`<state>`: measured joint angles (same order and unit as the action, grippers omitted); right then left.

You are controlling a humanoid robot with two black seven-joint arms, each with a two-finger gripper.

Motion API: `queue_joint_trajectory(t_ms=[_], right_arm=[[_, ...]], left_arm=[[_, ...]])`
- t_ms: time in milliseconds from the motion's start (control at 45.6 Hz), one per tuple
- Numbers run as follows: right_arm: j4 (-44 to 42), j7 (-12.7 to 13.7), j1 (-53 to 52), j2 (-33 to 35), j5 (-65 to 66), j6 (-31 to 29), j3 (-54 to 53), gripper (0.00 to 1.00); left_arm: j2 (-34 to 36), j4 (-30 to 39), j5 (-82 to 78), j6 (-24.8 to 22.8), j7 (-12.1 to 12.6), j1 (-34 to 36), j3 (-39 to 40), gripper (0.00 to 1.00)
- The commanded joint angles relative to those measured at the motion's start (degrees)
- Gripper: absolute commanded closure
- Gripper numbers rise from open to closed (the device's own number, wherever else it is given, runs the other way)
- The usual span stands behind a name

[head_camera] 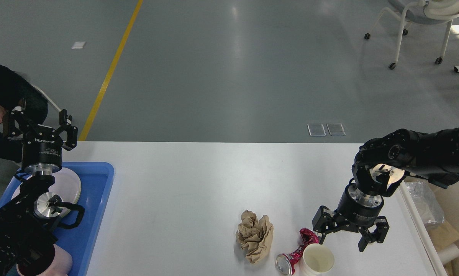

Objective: Tidy desktop
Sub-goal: 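Lower the right gripper onto the white paper cup and grasp it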

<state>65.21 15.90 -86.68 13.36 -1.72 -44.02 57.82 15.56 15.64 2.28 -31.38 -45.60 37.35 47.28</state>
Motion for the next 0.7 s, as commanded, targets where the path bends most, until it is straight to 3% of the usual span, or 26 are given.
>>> queue_joint_trajectory(t_ms=[0,439,680], right_arm=[[0.0,0.0,0.6,0.0,0.4,-2.0,0.0,0.0],[-1.8,0.0,5.9,0.3,0.4,-0.7,-0.8,0.0],[-1.4,0.0,6.1,0.6,0.4,1.3,-0.6,0.07]], left_arm=[[0.0,0.0,0.0,0.0,0.0,0.0,0.0,0.03],[0.0,0.0,0.0,0.0,0.1,0.0,0.0,0.03],[0.0,0.0,0.0,0.0,0.0,0.0,0.0,0.03]])
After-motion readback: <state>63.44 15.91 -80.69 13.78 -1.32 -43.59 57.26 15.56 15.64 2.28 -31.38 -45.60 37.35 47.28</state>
